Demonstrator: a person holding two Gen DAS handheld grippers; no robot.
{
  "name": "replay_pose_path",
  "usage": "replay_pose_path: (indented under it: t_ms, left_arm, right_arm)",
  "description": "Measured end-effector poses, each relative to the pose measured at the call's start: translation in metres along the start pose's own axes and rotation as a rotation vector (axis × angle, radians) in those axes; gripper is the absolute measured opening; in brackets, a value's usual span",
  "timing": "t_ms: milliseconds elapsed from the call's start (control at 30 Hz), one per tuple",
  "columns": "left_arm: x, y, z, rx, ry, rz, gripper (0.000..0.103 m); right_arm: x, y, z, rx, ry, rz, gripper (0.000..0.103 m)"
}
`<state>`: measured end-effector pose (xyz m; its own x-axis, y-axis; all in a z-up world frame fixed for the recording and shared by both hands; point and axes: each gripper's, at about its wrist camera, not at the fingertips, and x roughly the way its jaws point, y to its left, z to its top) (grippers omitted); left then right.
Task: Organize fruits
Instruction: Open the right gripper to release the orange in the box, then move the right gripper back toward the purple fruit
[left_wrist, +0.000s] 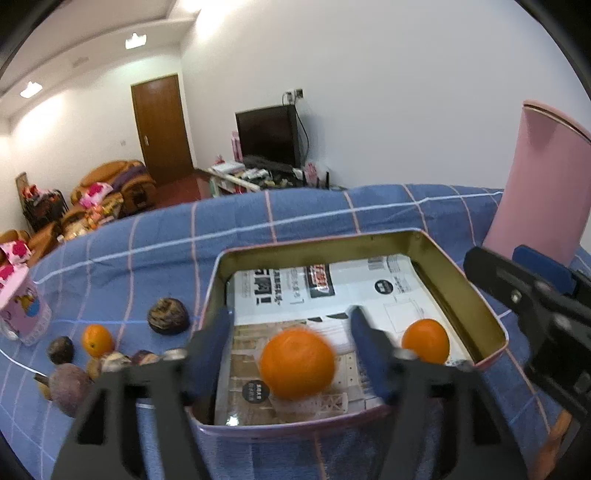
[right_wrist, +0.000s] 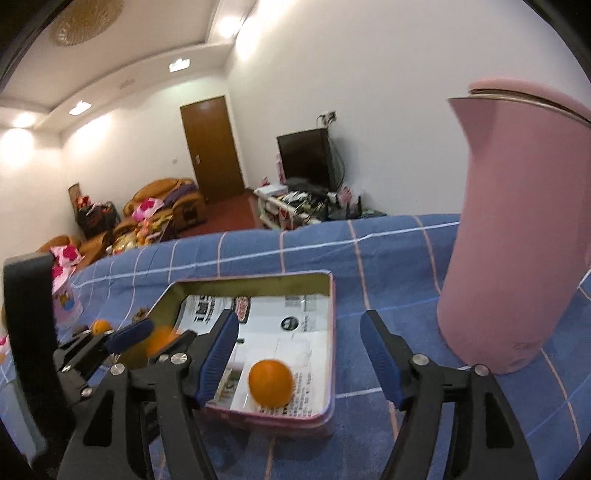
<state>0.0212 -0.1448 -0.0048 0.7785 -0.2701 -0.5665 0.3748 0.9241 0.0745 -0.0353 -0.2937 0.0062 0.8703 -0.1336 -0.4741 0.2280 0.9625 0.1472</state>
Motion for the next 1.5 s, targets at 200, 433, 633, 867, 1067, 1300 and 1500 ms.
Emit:
replay_pose_path:
  t_ms: [200,433,633,867,1067,1300,1500]
  left_arm:
    - [-0.015,-0.004,-0.002,0.023,-0.073,0.036,0.100]
    - [-0.022,-0.002,-0.003,0.027,-0.100,0.050,0.103]
    - [-0.026,-0.001,-0.005,0.029,-0.111,0.062,0.103]
    - [-0.036,0.004,-0.010,0.022,-0.130,0.079,0.103]
    - [-0.042,0.019,-0.014,-0.015,-0.126,0.080,0.103]
    - [-0.048,0.040,-0.021,-0.034,-0.122,0.102,0.103]
    - [-0.055,0.061,-0.027,-0.037,-0.127,0.128,0.103]
  right_arm:
    - [-0.003,0.006,-0.001,-0.041,-0.070,-0.071,0.070]
    - [-0.026,0.006,-0.002,-0.047,-0.238,-0.115,0.070]
    - [-0.033,0.014,-0.003,-0.074,-0.287,-0.188,0.080]
    - [-0.024,0.016,-0.003,-0.069,-0.225,-0.218,0.080]
    - [-0.021,0.019,-0.007,-0.082,-0.176,-0.171,0.081]
    - [-0.006,0.025,-0.014,-0.055,-0.043,-0.132,0.081]
    - [-0.005,0.040,-0.024,-0.021,0.013,-0.077,0.081]
